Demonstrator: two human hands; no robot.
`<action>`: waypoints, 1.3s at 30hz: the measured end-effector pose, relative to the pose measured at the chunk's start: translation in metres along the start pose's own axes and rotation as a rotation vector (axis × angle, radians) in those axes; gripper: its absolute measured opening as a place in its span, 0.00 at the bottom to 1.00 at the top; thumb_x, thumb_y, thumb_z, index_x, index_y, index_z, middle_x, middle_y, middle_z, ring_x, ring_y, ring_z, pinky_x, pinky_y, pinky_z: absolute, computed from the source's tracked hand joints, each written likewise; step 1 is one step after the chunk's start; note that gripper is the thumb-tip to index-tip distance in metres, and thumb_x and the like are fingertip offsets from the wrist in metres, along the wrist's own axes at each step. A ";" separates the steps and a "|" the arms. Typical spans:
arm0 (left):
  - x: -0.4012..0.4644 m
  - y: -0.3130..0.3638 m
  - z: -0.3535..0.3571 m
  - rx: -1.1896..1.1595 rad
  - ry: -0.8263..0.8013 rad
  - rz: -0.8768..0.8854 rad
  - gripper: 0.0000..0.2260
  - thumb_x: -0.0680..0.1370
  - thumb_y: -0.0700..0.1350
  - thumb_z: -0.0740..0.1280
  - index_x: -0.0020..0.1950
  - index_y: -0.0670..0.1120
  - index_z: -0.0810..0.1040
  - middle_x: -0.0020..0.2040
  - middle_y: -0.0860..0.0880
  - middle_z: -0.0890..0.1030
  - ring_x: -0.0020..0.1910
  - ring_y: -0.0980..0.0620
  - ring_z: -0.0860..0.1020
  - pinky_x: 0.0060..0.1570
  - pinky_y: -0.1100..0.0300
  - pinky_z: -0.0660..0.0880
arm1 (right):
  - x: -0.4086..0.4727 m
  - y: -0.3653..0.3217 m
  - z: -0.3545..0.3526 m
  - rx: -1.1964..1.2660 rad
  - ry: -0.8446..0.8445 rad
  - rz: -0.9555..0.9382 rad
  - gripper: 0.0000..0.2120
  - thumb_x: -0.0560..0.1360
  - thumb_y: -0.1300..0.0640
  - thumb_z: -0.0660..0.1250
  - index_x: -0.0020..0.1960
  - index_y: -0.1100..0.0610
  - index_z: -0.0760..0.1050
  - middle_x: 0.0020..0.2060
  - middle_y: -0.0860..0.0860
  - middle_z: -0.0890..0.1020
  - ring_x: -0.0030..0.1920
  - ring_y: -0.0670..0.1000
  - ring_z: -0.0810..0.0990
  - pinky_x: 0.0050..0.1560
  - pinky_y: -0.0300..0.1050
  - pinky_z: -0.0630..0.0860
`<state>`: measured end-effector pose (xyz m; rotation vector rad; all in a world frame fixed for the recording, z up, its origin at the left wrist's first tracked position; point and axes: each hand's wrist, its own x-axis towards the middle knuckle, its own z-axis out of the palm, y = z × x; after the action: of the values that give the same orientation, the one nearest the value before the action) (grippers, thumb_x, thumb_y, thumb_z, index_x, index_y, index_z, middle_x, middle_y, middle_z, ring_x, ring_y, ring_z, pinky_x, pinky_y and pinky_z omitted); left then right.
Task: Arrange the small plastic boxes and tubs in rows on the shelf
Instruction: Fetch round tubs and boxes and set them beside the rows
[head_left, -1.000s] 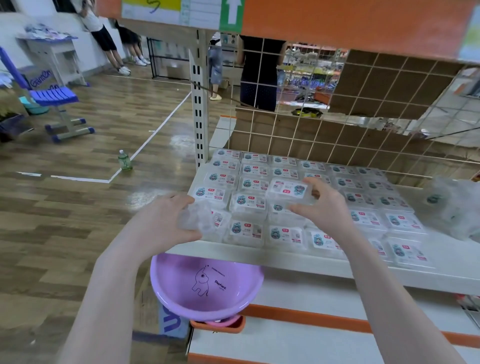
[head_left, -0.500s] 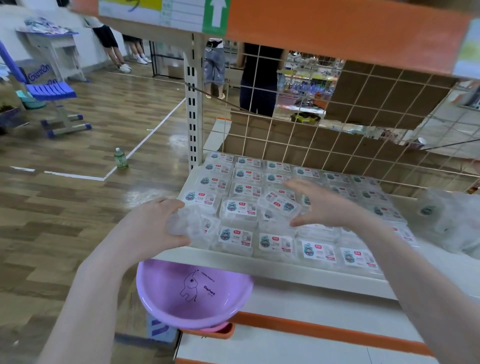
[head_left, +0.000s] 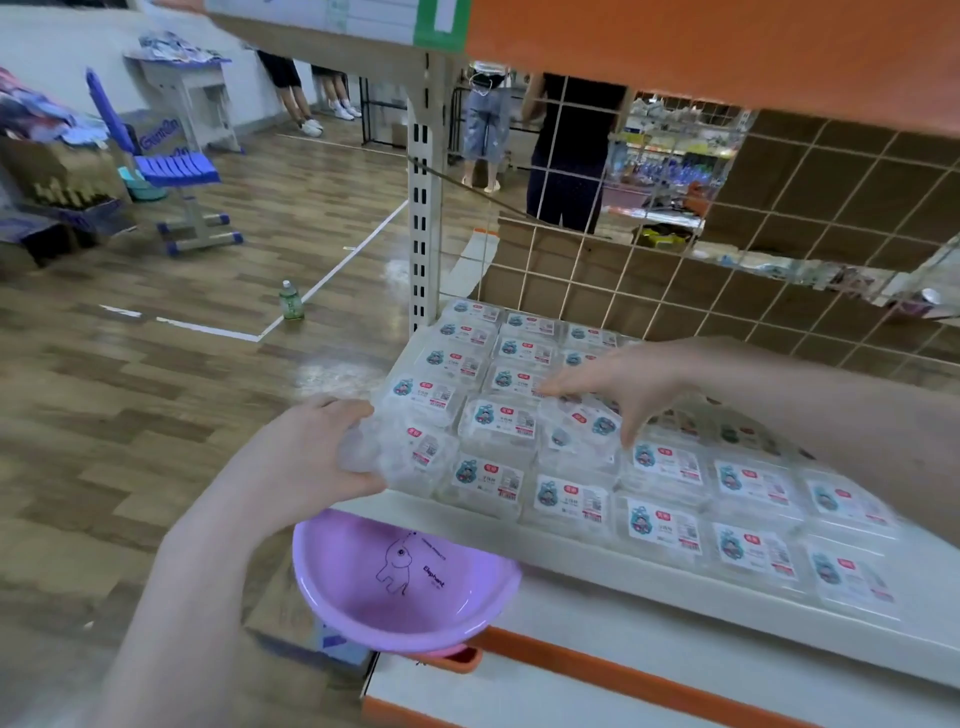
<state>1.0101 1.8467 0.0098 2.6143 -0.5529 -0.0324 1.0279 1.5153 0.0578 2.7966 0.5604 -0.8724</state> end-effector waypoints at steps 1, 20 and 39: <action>0.000 0.000 0.001 0.004 -0.002 -0.007 0.32 0.66 0.54 0.74 0.68 0.53 0.71 0.56 0.56 0.72 0.57 0.54 0.73 0.50 0.61 0.68 | 0.001 0.001 0.000 0.011 0.004 0.001 0.51 0.65 0.58 0.76 0.76 0.44 0.47 0.74 0.42 0.57 0.71 0.46 0.60 0.60 0.37 0.56; 0.005 0.009 0.011 -0.026 -0.041 -0.036 0.31 0.67 0.54 0.74 0.68 0.53 0.70 0.57 0.58 0.71 0.60 0.55 0.71 0.57 0.59 0.68 | -0.023 0.005 0.036 0.227 0.249 0.049 0.44 0.67 0.34 0.65 0.76 0.45 0.49 0.75 0.41 0.51 0.73 0.46 0.56 0.68 0.41 0.53; 0.000 -0.013 -0.004 -0.035 -0.016 -0.041 0.31 0.66 0.52 0.75 0.67 0.53 0.71 0.53 0.57 0.72 0.56 0.55 0.72 0.48 0.62 0.65 | -0.012 -0.095 0.038 0.009 0.587 0.156 0.32 0.69 0.39 0.65 0.68 0.52 0.66 0.61 0.51 0.74 0.61 0.54 0.72 0.62 0.47 0.67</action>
<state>1.0157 1.8583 0.0075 2.5935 -0.4995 -0.0752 0.9616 1.5888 0.0298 3.0363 0.3946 -0.0080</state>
